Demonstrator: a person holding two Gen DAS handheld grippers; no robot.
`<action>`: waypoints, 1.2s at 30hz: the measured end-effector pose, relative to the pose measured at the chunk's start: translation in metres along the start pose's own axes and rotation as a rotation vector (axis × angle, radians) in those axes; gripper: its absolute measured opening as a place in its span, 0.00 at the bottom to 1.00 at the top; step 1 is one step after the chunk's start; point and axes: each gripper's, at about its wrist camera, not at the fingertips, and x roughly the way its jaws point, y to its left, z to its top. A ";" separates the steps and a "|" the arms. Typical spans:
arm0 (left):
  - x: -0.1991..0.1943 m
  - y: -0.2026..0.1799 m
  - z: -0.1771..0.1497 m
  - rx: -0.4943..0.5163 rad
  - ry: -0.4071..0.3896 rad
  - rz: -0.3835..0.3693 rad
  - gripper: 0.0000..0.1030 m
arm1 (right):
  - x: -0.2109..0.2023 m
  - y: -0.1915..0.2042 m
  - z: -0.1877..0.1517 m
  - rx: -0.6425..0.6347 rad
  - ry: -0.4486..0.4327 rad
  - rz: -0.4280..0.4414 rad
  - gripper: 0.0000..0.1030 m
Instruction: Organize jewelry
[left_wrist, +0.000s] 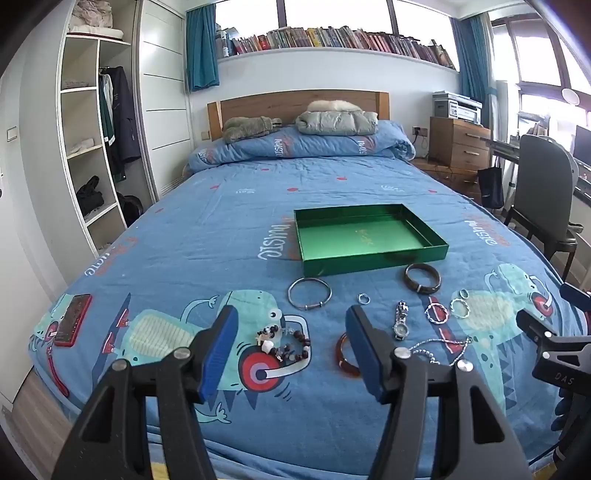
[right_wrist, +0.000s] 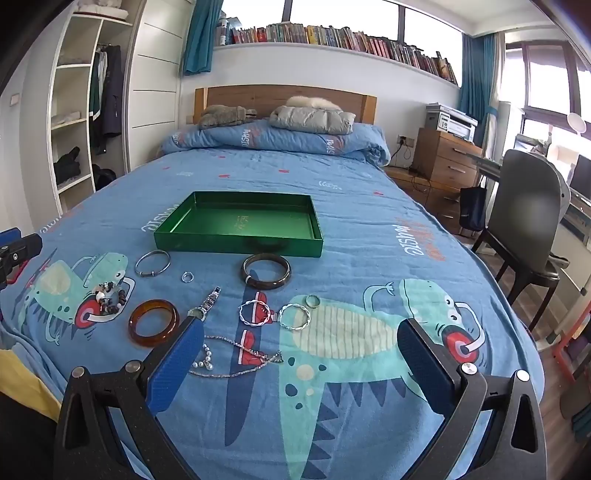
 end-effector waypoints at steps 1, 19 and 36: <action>0.000 0.000 0.000 -0.005 -0.009 -0.003 0.57 | 0.001 0.000 0.000 -0.004 0.005 -0.001 1.00; -0.003 0.000 0.001 -0.004 -0.012 -0.007 0.57 | -0.007 -0.003 0.002 0.027 -0.048 -0.012 1.00; 0.002 0.008 -0.004 -0.050 -0.011 0.021 0.57 | -0.007 -0.011 -0.002 0.064 -0.049 -0.006 1.00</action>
